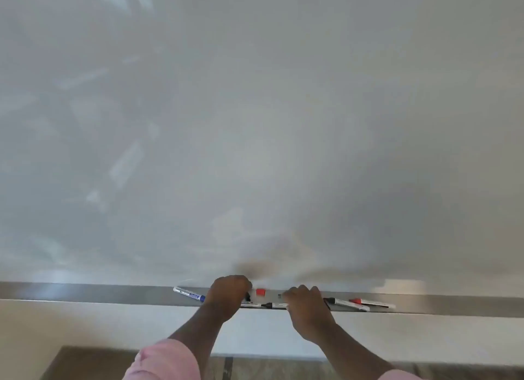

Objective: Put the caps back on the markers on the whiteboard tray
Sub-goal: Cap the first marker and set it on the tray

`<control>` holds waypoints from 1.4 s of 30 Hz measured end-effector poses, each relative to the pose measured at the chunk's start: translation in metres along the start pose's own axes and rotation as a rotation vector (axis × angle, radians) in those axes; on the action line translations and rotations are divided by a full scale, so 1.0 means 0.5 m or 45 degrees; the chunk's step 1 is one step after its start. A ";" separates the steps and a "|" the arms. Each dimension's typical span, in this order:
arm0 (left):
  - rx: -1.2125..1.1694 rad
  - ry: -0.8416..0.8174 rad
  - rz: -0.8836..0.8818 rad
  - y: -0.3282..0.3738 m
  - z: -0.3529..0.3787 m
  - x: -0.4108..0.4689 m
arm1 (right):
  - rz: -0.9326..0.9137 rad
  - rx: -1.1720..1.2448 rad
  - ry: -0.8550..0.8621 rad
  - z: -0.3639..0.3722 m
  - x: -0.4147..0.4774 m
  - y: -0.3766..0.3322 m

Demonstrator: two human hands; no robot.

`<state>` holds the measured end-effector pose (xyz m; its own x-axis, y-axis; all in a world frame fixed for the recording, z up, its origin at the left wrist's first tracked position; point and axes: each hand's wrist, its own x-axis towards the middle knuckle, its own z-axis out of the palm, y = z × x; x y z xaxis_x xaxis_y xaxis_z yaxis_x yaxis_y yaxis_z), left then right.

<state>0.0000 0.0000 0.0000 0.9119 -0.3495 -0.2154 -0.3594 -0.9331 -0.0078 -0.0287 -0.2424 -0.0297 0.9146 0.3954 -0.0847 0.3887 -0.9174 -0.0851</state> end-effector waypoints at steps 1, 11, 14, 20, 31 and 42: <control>0.017 -0.041 -0.006 -0.002 0.004 0.011 | -0.026 -0.002 -0.012 0.006 0.011 0.001; 0.240 -0.078 0.148 -0.017 0.054 0.063 | -0.074 -0.072 -0.092 0.046 0.058 0.002; 0.270 -0.080 0.176 -0.017 0.073 0.066 | -0.055 -0.097 -0.140 0.061 0.064 0.006; 0.300 -0.058 0.204 -0.029 0.100 0.062 | -0.007 -0.145 -0.187 0.074 0.082 -0.007; -0.854 0.164 -0.260 -0.012 0.073 0.004 | 0.215 0.208 0.072 0.029 0.044 -0.009; -1.896 0.346 -0.299 -0.006 -0.007 -0.110 | -0.004 0.722 0.228 -0.133 -0.053 -0.084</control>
<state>-0.0482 0.0217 0.0151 0.9850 -0.0363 -0.1685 0.1617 -0.1444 0.9762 -0.0618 -0.2174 0.0423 0.9374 0.3388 0.0810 0.3161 -0.7296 -0.6064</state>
